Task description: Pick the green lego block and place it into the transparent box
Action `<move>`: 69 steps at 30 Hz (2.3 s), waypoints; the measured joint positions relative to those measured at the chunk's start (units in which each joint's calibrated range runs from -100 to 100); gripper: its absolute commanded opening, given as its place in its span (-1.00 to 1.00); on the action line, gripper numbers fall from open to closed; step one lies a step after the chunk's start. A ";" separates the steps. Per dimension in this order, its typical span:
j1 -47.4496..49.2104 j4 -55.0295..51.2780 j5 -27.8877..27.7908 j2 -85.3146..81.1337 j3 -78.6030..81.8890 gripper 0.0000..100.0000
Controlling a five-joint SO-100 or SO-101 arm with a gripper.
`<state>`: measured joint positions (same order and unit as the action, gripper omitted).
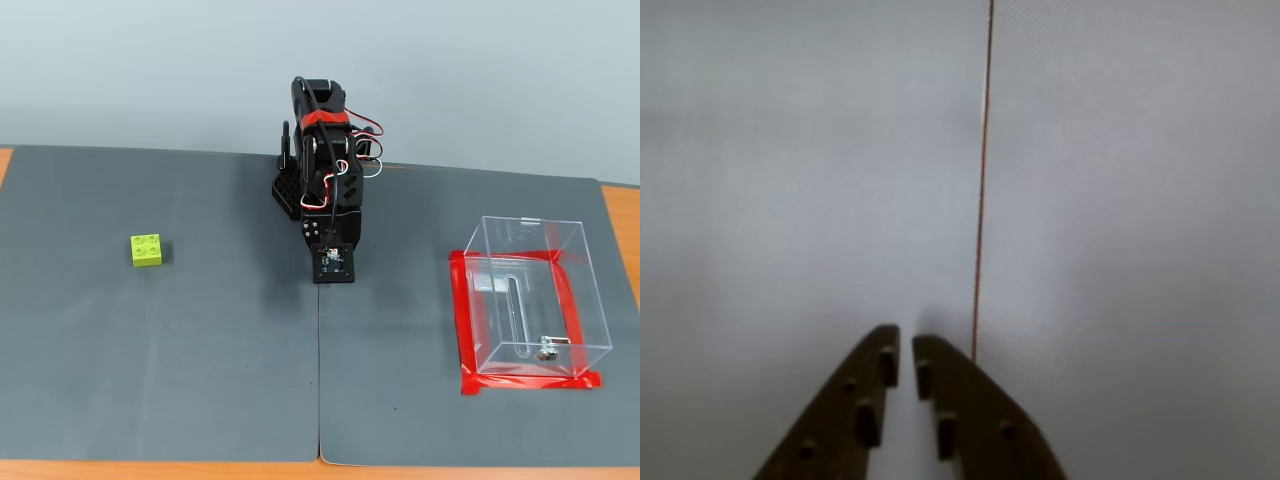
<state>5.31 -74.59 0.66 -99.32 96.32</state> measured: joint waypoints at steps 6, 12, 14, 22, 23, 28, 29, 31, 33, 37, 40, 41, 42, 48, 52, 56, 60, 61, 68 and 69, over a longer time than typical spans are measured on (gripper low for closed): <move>0.00 0.00 0.00 0.00 0.00 -0.96; 0.00 0.00 0.00 0.17 -0.27 -0.96; 0.00 0.00 0.20 0.34 -0.27 -0.96; -3.83 1.56 0.00 8.58 -9.07 -0.96; -4.50 1.91 0.00 10.28 -10.96 -0.96; -7.81 2.08 0.00 19.88 -21.73 -0.96; -8.70 2.08 0.00 21.84 -23.98 -0.96; -11.20 2.08 0.15 25.91 -28.65 -0.96; -13.78 2.08 0.15 30.08 -33.59 -0.96; -20.63 2.08 0.15 37.64 -43.02 -0.96; -26.53 2.08 0.15 42.91 -48.23 -0.96; -28.67 2.08 0.15 44.69 -49.57 -0.96; -30.95 2.08 0.15 46.39 -50.74 -0.96; -44.44 2.08 0.15 53.36 -53.61 -0.96; -52.03 2.08 0.29 56.50 -56.22 -0.96; -56.15 2.08 0.29 61.00 -59.63 -0.96; -58.73 2.25 0.15 66.95 -62.78 -0.96; -59.03 2.25 0.24 68.48 -63.67 -0.96; -59.17 2.25 -0.05 78.33 -71.22 -0.96; -59.17 2.25 0.10 79.61 -72.11 -0.96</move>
<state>-53.87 -72.33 0.76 -19.71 24.20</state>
